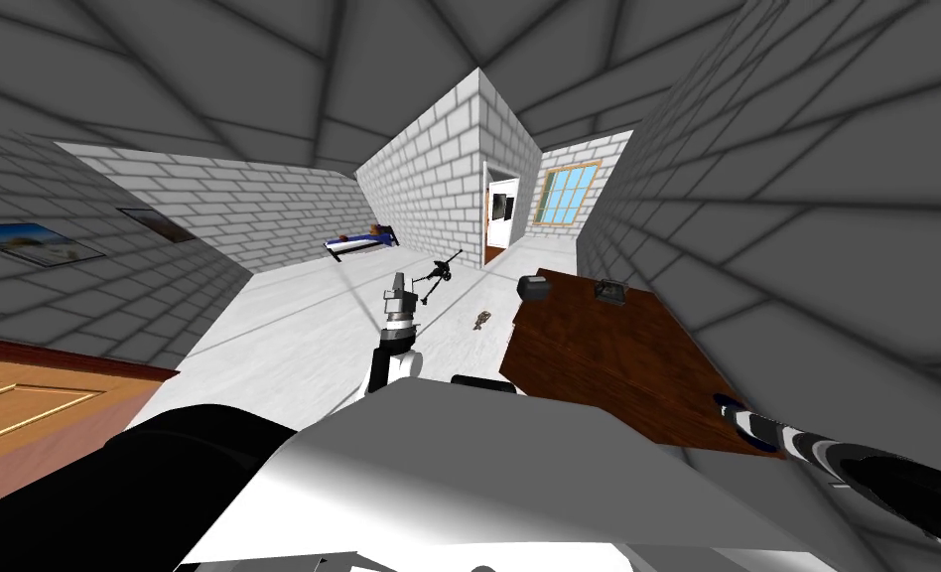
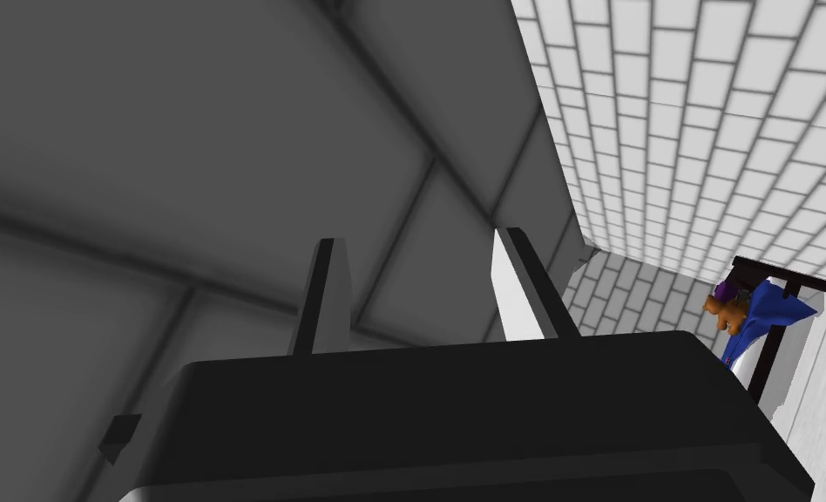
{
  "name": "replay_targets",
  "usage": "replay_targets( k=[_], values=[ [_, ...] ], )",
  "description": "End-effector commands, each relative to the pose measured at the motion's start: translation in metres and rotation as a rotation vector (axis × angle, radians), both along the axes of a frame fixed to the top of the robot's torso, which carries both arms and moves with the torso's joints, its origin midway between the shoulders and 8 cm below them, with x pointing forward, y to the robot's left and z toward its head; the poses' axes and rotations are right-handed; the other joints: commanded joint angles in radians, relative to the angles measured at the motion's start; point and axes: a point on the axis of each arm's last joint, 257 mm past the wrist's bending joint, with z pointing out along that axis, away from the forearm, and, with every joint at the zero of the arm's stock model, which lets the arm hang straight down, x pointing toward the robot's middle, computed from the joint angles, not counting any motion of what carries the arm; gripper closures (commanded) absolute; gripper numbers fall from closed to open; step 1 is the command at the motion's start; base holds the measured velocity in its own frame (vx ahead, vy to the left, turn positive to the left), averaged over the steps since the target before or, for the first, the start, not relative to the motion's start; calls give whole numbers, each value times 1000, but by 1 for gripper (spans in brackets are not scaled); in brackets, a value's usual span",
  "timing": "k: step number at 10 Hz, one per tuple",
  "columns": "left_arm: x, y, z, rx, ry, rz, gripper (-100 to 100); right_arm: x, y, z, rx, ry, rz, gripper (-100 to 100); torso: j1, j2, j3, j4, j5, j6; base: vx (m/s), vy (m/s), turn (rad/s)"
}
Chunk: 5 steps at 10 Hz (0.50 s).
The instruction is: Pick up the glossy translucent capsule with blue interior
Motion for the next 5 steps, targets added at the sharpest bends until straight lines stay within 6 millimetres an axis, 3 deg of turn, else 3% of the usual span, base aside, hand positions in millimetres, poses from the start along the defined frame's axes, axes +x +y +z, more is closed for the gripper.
replay_targets(
  k=[1,4,5],
  values=[
    [0,0,0,0,0,0,0,-5,-6,4,-2,3,22,100,0,0,0,0,0,0,98,60,-152],
    [0,0,0,0,0,0,0,-9,-9,6,-3,6,33,100,2,-1,-1,0,0,-1,71,55,-76],
    [0,0,0,0,0,0,0,-9,-8,6,-1,5,35,0,0,1,0,0,0,-1,5,6,2]
  ],
)
